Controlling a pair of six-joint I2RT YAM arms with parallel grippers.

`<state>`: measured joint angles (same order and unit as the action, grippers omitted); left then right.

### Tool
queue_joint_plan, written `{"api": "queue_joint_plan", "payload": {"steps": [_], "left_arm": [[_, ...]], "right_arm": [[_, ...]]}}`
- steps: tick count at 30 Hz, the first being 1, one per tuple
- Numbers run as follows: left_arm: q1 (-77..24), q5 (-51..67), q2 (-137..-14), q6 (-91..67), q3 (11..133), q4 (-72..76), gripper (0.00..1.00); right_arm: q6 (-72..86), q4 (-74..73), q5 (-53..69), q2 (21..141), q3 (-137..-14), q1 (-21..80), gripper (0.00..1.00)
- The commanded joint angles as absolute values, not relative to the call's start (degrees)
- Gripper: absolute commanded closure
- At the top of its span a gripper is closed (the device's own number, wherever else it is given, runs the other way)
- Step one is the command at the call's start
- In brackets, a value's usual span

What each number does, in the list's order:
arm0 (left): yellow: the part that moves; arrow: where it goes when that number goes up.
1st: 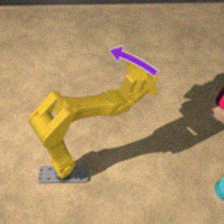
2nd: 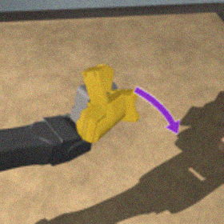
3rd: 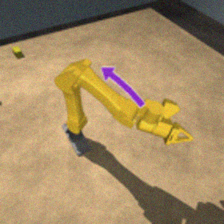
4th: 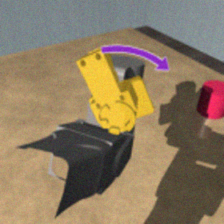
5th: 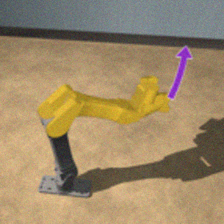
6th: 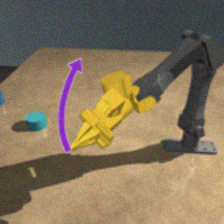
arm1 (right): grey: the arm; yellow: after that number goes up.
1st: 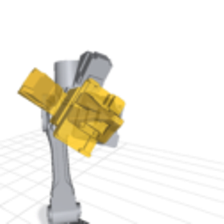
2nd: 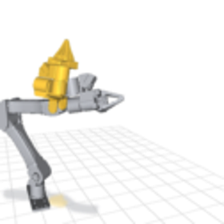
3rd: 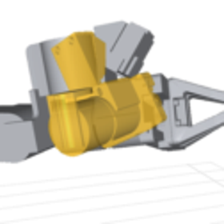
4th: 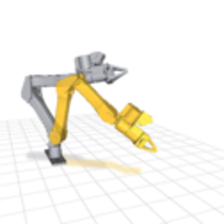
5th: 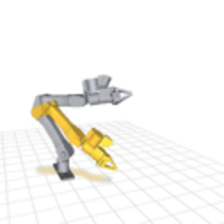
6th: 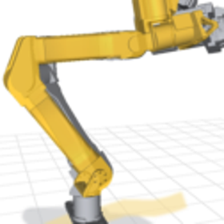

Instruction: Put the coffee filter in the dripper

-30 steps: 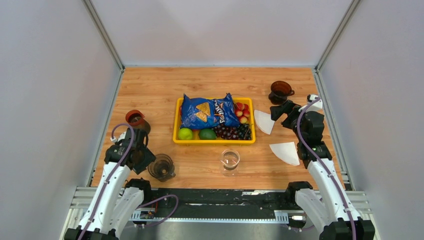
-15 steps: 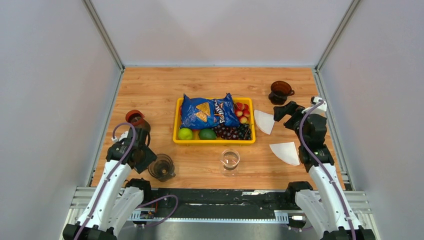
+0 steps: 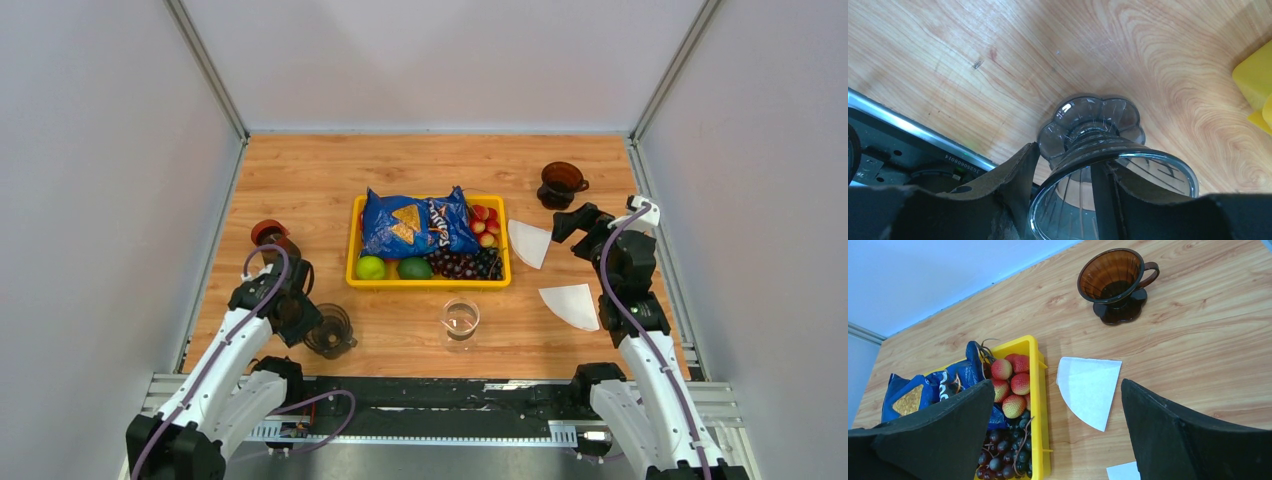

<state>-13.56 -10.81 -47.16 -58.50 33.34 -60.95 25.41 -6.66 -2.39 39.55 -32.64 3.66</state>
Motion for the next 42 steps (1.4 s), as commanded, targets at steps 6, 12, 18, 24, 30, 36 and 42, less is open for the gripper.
{"api": "queue_joint_plan", "payload": {"steps": [6,12,18,24,30,36,42], "left_arm": [[-14.24,-10.63,-47.38,-59.01,32.12,-57.44,0.58],[-14.40,-10.47,-47.50,-58.66,31.66,-56.46,0.69],[-14.37,-10.02,-46.56,-58.31,32.22,-55.76,0.85],[-14.35,-10.02,-45.14,-57.52,33.75,-56.24,1.00],[-14.37,-9.93,-42.55,-55.79,36.72,-57.23,1.00],[-14.39,-11.03,-40.16,-54.40,41.54,-60.20,1.00],[-14.40,-13.99,-38.25,-53.27,47.24,-63.01,1.00]], "right_arm": [[24.87,-5.72,-3.12,38.88,-34.19,3.49,0.00],[24.78,-5.73,-3.64,38.90,-34.10,3.49,0.00],[24.62,-5.71,-3.88,39.33,-34.10,3.44,0.00],[24.60,-5.71,-3.79,40.58,-34.19,3.49,0.00],[24.61,-5.72,-3.69,40.57,-34.10,3.48,0.00],[24.68,-5.71,-3.47,40.58,-34.04,3.47,0.00],[24.87,-5.71,-3.24,40.76,-34.19,3.50,0.00]]}}
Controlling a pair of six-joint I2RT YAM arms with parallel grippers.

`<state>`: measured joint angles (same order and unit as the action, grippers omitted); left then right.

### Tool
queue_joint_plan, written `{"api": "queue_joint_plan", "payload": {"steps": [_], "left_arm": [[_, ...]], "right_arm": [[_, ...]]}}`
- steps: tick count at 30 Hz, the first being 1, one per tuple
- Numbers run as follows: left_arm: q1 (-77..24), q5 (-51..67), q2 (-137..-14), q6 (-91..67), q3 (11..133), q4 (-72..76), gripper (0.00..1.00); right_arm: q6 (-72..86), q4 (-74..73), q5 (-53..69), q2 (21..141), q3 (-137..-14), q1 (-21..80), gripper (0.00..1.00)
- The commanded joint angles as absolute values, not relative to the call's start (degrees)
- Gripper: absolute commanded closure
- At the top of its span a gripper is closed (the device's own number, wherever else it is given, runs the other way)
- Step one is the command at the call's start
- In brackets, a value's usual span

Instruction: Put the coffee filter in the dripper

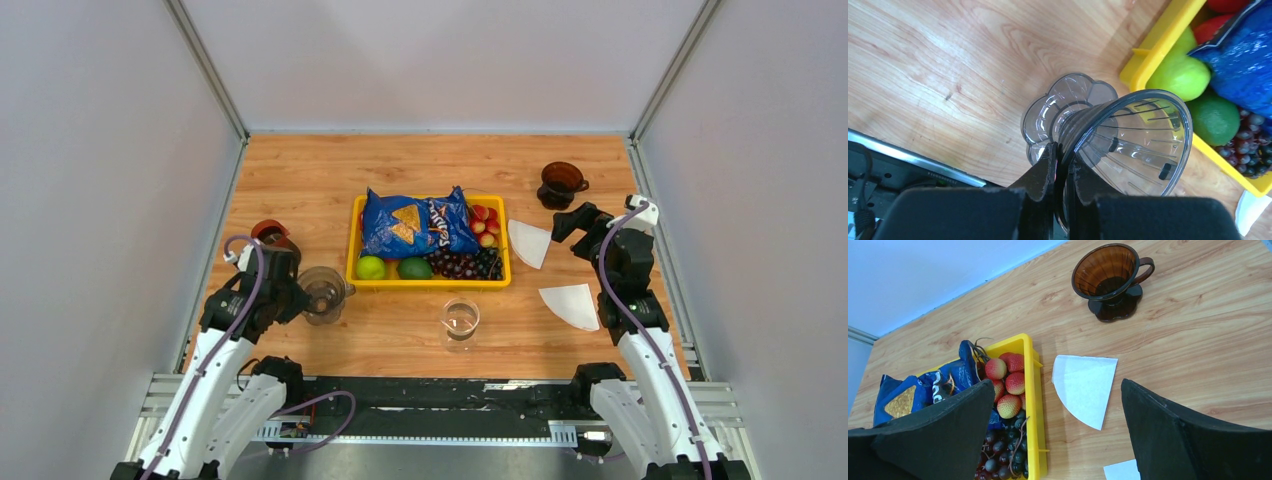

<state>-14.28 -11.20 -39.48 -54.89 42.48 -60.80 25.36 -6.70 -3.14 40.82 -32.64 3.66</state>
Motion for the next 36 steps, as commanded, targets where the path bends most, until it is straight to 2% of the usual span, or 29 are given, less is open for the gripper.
{"api": "queue_joint_plan", "payload": {"steps": [1,11,18,27,33,36], "left_arm": [[-14.37,-14.38,-38.04,-53.15,48.66,-63.10,1.00],[-14.33,-19.70,-40.28,-52.19,57.81,-50.66,1.00],[-13.92,-27.47,-50.08,-51.31,64.75,-43.65,1.00],[-5.10,-24.24,-60.41,-50.14,70.91,-38.44,1.00],[-0.07,-27.55,-60.22,-49.99,70.89,-40.69,0.97],[4.03,-24.78,-58.09,-50.06,68.42,-39.53,0.97]], "right_arm": [[24.92,-5.70,-3.13,40.88,-34.26,3.47,0.00],[25.30,-5.62,0.88,42.67,-35.15,3.52,0.00],[25.40,-5.60,0.01,41.73,-34.65,3.45,0.00],[25.75,-5.62,-2.00,41.28,-34.05,3.51,0.00],[25.66,-5.63,-2.75,41.99,-34.01,3.50,0.00],[25.75,-5.62,-2.73,42.37,-34.09,3.51,0.00]]}}
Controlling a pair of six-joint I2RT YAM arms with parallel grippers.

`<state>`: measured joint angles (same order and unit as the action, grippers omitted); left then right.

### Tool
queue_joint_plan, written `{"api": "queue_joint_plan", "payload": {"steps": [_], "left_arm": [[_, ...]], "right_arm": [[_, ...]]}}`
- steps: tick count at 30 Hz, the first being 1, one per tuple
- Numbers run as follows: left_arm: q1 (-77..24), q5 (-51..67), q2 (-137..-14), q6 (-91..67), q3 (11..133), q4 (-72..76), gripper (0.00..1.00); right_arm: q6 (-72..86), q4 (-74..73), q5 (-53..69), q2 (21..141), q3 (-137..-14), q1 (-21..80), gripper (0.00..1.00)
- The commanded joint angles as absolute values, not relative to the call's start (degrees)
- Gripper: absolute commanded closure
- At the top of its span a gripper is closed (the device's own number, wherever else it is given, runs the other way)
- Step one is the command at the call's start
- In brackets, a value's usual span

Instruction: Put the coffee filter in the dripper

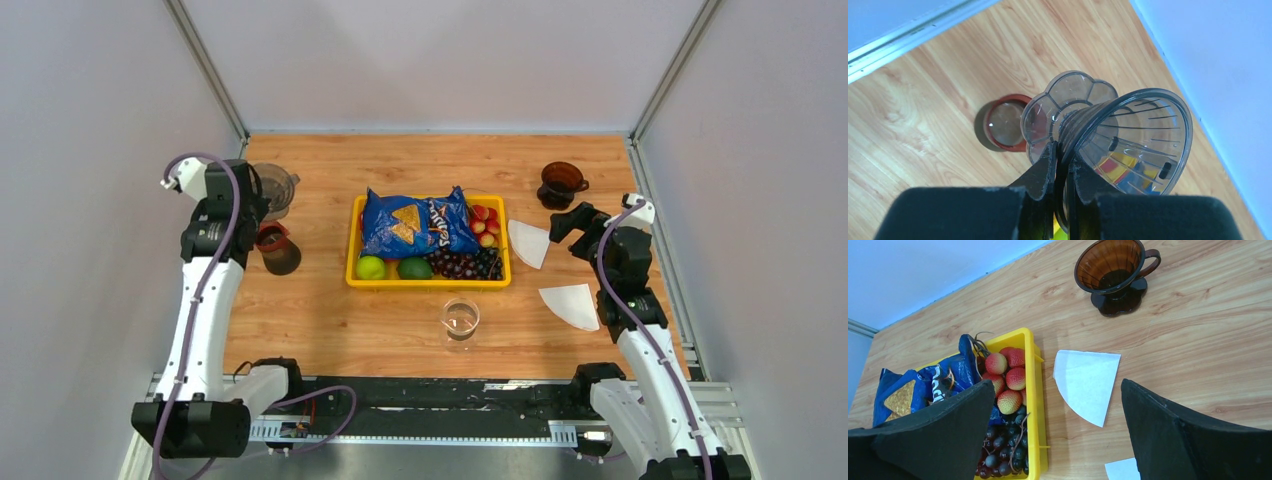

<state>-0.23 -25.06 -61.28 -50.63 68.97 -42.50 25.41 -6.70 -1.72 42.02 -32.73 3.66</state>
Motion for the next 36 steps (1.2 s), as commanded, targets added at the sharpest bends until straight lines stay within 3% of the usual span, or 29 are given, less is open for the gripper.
{"api": "queue_joint_plan", "payload": {"steps": [1,16,36], "left_arm": [[5.67,-24.38,-57.70,-50.11,67.11,-38.34,0.97],[17.19,-5.41,-60.28,-50.06,60.82,-36.10,0.97],[19.07,-4.77,-62.05,-51.04,59.41,-35.80,0.89]], "right_arm": [[25.77,-5.62,-2.65,42.51,-34.14,3.49,0.00],[25.98,-5.63,-3.09,43.27,-34.11,3.50,0.00],[26.10,-5.71,-3.00,42.36,-33.93,3.50,0.00]]}}
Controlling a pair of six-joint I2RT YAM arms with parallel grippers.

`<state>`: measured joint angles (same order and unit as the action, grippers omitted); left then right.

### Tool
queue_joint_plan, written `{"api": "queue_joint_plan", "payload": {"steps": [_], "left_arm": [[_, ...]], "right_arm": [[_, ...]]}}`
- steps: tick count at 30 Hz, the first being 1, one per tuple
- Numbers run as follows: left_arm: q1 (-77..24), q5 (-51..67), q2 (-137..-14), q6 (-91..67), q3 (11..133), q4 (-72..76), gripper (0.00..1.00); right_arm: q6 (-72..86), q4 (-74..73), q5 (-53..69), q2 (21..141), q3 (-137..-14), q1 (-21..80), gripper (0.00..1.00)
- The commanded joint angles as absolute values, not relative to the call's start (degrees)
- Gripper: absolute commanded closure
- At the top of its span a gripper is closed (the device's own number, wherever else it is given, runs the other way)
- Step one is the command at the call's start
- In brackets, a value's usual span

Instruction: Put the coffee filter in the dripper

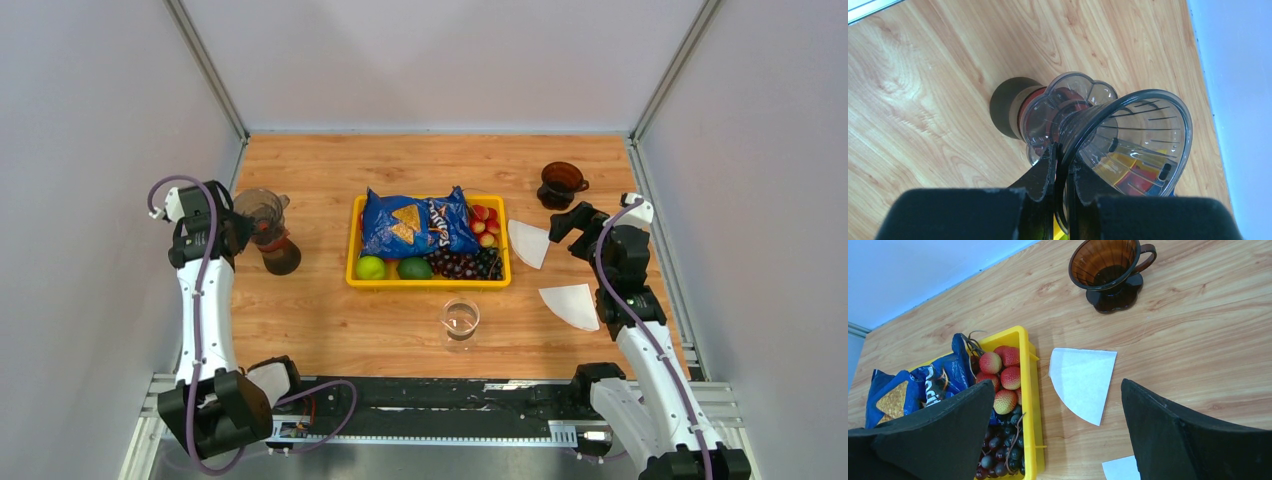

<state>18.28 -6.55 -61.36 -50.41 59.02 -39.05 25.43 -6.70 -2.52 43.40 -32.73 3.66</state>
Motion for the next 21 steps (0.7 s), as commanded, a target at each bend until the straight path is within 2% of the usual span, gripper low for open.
{"api": "queue_joint_plan", "payload": {"steps": [1,21], "left_arm": [[19.18,-4.27,-62.42,-51.05,59.28,-35.70,0.89],[19.20,-5.15,-62.50,-51.76,58.20,-35.78,0.83]], "right_arm": [[26.10,-5.71,-3.03,42.22,-33.90,3.49,0.00],[26.28,-5.82,-3.09,41.93,-33.75,3.50,0.00]]}}
